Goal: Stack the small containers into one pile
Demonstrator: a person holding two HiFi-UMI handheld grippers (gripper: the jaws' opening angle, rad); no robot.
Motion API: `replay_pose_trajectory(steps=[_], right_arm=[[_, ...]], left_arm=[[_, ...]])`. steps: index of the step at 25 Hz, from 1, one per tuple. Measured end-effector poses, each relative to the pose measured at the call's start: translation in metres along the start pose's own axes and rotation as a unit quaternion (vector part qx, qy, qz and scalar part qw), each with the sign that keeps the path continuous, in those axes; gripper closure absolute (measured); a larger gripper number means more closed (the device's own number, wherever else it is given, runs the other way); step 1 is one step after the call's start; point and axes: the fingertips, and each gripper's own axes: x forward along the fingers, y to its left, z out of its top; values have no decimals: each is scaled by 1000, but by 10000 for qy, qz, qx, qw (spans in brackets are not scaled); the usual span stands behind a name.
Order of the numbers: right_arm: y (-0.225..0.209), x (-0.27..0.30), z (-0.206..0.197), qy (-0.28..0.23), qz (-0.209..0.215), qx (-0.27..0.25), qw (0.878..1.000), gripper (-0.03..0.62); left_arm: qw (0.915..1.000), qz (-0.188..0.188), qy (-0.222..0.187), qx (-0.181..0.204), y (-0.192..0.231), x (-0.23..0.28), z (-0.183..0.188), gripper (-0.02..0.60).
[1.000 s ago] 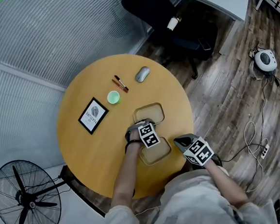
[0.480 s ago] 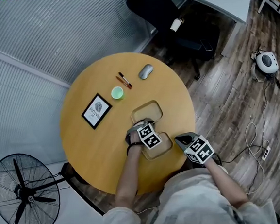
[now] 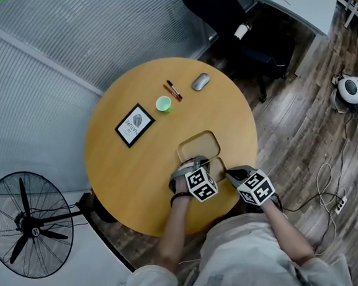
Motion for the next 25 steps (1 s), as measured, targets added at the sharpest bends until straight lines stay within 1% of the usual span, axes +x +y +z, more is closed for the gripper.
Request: replay_pose_trajectory(steps=[6,9,14,18,22,25], right_arm=[[22,4,-10,-95,59,26,9999,595],[30,3,-21,-114,45,66,9999,595],[49,-2,-51,-160,65,301,9994,595],[52,-8,-61,-196,25,384,9991,595],[51,-14,-68,-230,-67,456,9987,595],[53,-17,-71,-244,-132,466,9985,595]], left_arm=[[9995,39,-95,-301,-41,-15,-7,565],[9996,17,-55,-292,-58,-15,-11,565],[9997,-92,46,-209,-82,-13,-20,565],[9997,-155,117,-144,-95,-6,-21,565],[9996,-171,109,-199,-101,-4,-19,566],[9993,-218,228,-186,-105,-1,-26,565]])
